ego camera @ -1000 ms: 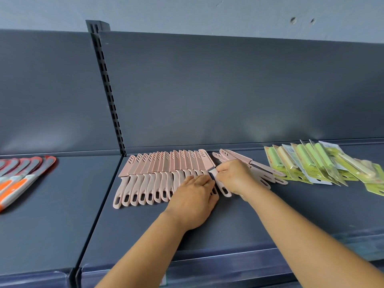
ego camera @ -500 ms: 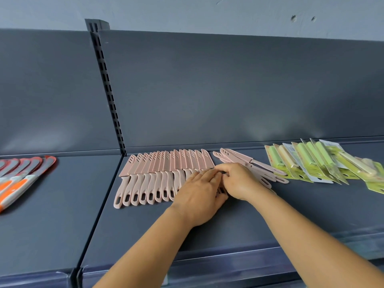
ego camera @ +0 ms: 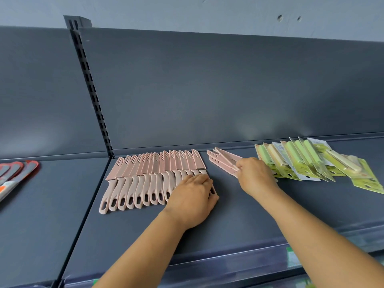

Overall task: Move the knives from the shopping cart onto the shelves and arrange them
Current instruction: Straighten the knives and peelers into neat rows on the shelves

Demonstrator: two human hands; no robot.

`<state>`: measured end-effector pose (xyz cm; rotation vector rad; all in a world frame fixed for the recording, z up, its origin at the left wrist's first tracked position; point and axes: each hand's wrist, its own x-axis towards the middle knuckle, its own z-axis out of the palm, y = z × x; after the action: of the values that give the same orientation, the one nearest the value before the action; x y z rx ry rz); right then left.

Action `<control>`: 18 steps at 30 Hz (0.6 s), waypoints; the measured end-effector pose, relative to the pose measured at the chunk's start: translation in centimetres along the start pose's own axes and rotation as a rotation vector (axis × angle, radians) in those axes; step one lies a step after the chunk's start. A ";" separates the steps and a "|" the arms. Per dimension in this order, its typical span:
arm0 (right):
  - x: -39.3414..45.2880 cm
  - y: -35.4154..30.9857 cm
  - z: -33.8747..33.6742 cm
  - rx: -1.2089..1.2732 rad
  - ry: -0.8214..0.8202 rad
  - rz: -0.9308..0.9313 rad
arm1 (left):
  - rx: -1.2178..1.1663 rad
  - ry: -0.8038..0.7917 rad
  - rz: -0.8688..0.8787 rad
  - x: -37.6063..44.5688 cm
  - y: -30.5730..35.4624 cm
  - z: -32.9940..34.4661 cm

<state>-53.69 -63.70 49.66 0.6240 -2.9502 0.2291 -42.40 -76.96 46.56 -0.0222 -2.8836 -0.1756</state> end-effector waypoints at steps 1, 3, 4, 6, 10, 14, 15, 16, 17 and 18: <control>0.1 0.0 -0.2 0.011 0.013 0.012 | -0.006 0.005 -0.003 0.0 0.1 -0.1; 0.0 -0.2 -0.6 0.096 0.071 0.030 | -0.016 0.019 -0.006 -0.1 0.1 0.0; -0.1 -0.5 -0.8 0.182 0.094 0.034 | -0.027 0.023 -0.009 -0.1 0.1 0.0; -0.5 -1.6 -0.9 0.428 0.074 0.047 | -0.044 0.016 -0.026 -0.2 0.3 -0.1; -0.9 -4.0 0.1 0.720 -0.094 0.122 | -0.046 0.016 -0.019 -0.3 0.5 -0.3; -0.7 -4.6 0.6 0.681 -0.117 0.155 | -0.045 0.032 -0.036 -0.4 0.3 -0.1; -0.6 -4.6 0.6 0.656 -0.112 0.151 | -0.047 0.042 -0.037 -0.3 0.3 -0.2; -0.5 -4.8 0.5 0.626 -0.103 0.149 | -0.048 0.040 -0.038 -0.3 0.4 -0.2; -0.4 -4.9 0.4 0.596 -0.096 0.148 | -0.049 0.040 -0.036 -0.3 0.4 -0.2; -0.2 -4.9 0.3 0.570 -0.097 0.146 | -0.047 0.035 -0.036 -0.3 0.4 -0.2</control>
<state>-51.49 -68.12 49.93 0.4776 -3.0173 1.1065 -42.07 -76.59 46.68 0.0245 -2.8460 -0.2481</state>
